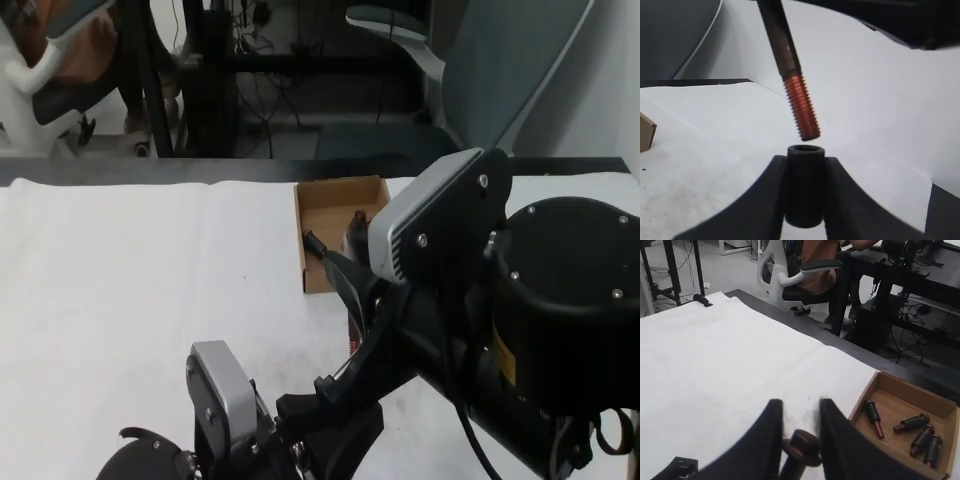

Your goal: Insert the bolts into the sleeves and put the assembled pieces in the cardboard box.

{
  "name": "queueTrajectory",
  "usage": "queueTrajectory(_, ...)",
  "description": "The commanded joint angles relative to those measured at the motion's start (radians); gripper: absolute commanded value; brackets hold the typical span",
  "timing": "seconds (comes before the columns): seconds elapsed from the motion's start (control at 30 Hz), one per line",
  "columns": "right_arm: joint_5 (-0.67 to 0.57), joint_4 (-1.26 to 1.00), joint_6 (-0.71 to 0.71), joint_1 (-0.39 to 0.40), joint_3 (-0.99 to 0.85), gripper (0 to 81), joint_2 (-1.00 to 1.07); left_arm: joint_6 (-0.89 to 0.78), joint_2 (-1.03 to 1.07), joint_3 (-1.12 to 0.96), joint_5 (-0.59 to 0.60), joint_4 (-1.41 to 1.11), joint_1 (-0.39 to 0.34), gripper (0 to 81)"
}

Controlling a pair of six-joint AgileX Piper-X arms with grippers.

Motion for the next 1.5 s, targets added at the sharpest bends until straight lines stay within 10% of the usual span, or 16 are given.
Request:
queueTrajectory(0.0,0.009,-0.021,-0.008,0.002,-0.001,0.6,-0.001,0.014,-0.005,-0.002,0.048,-0.041,-0.006,1.8)
queueTrajectory(1.47,0.099,0.13,0.008,0.098,-0.001,0.6,-0.001,0.014,-0.005,-0.004,-0.091,-0.129,-0.005,1.8)
